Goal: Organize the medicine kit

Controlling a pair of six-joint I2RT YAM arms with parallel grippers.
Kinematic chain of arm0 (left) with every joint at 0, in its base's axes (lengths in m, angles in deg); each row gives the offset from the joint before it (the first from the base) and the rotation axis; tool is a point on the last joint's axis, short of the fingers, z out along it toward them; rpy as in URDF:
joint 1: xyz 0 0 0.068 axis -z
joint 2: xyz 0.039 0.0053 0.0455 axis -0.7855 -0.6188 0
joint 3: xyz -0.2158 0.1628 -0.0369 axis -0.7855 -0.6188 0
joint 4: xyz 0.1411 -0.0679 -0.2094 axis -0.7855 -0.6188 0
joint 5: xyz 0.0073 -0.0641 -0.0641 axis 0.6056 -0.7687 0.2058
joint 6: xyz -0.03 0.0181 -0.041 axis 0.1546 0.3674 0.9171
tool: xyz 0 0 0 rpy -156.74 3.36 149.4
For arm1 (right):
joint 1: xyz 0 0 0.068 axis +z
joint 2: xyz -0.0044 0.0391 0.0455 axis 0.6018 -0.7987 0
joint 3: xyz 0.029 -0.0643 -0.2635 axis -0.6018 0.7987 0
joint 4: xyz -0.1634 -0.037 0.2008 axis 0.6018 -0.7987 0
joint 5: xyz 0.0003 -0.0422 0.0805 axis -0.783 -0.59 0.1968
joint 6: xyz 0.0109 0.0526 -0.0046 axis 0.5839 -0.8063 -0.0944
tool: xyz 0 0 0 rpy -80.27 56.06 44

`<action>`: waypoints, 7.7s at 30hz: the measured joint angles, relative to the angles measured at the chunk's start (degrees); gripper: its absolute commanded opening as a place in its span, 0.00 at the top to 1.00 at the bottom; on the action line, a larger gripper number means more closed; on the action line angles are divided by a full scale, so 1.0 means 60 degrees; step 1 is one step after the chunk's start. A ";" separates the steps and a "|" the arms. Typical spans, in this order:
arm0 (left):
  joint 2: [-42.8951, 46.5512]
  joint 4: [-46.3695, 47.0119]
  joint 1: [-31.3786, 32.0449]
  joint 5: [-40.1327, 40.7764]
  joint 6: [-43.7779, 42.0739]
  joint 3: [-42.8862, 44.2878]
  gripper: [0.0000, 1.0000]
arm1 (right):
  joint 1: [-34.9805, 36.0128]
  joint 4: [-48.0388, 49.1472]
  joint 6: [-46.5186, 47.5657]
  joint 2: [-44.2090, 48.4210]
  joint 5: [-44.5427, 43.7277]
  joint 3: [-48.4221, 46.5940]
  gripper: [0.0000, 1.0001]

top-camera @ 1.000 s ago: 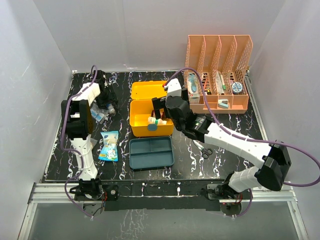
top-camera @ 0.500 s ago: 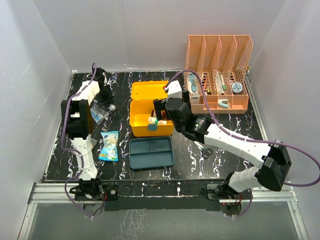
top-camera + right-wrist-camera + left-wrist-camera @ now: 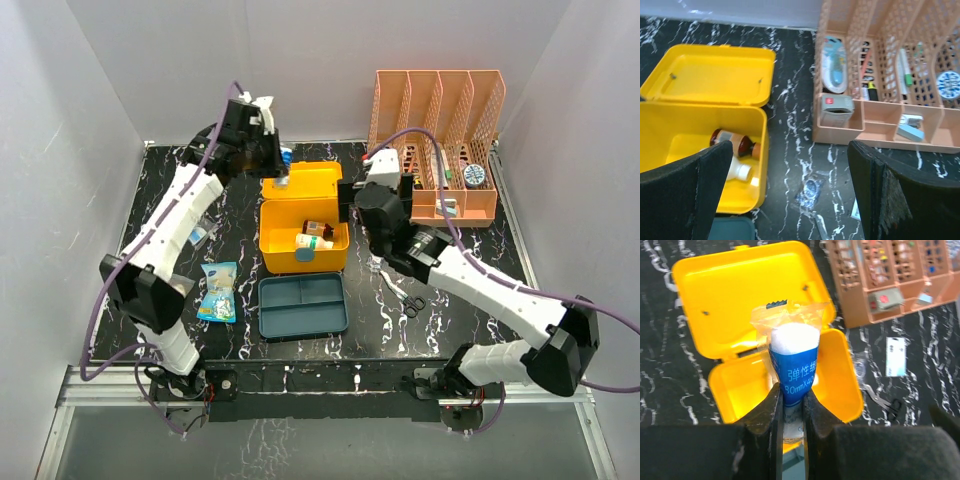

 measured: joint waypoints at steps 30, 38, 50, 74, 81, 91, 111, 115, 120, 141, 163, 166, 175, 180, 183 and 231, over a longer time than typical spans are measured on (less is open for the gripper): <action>-0.0313 0.0404 0.2681 0.1756 -0.2718 -0.2386 1.00 | -0.0867 -0.0918 -0.0623 0.1559 -0.0393 0.0652 0.02; 0.0776 -0.0776 0.2681 -0.0044 -0.7450 -0.2463 1.00 | -0.0900 -0.0831 -0.0619 0.1566 -0.0280 0.0718 0.02; 0.0568 -0.2233 0.2586 -0.0586 -1.0750 -0.2849 1.00 | -0.0925 -0.0703 -0.0630 0.1825 -0.0215 0.0943 0.02; -0.0062 -0.1821 0.2175 -0.0517 -1.0856 -0.3162 0.35 | -0.0933 -0.0590 -0.0627 0.1887 -0.0211 0.1195 0.02; 0.0069 -0.1461 0.2175 -0.0342 -1.0338 -0.3162 0.41 | -0.0933 -0.0521 -0.0630 0.1883 -0.0124 0.1286 0.02; 0.2368 -0.0550 -0.0215 -0.0568 -0.8524 -0.2812 0.44 | -0.0933 -0.0401 -0.0550 0.1880 -0.0069 0.1297 0.01; 0.4583 -0.0718 -0.2004 -0.1326 -0.5297 -0.7989 0.40 | -0.0933 -0.0131 -0.0605 0.1836 0.0255 0.1410 0.02; 0.3566 -0.0506 -0.2288 -0.1075 -0.4339 -0.7967 0.41 | -0.0933 -0.0171 -0.0637 0.2011 0.0208 0.1512 0.02; 0.2506 -0.0331 -0.2725 -0.0772 -0.3468 -0.8062 0.41 | -0.0933 -0.0240 -0.0637 0.2120 0.0106 0.1519 0.02; 0.0954 -0.0084 -0.2812 -0.0197 -0.2896 -0.8327 1.00 | -0.0933 -0.0532 -0.0670 0.2415 -0.0073 0.1756 0.02; 0.0572 -0.2885 -0.2685 -0.0725 -0.2320 0.0922 1.00 | -0.1045 -0.0291 -0.0583 0.1894 -0.0219 0.1814 0.02; 0.0295 -0.2892 -0.2306 -0.1089 -0.1894 0.1435 1.00 | -0.1067 -0.0302 -0.0579 0.1585 -0.0226 0.1555 0.02; -0.0980 -0.2127 -0.0197 -0.0984 -0.0539 0.1537 1.00 | -0.1158 -0.0382 -0.0590 0.1439 -0.0295 0.1242 0.02; -0.1078 -0.1093 0.0514 -0.1027 0.0484 0.1479 1.00 | -0.1184 -0.0503 -0.0594 0.1453 -0.0364 0.1242 0.01; -0.1024 -0.0175 0.0554 -0.1173 0.1177 0.1009 1.00 | -0.1184 -0.0623 -0.0605 0.1541 -0.0423 0.1242 0.02; -0.1920 0.3169 0.2382 -0.0164 0.3096 -0.3268 0.69 | -0.1381 -0.1428 -0.0812 0.3209 -0.0933 0.1683 0.02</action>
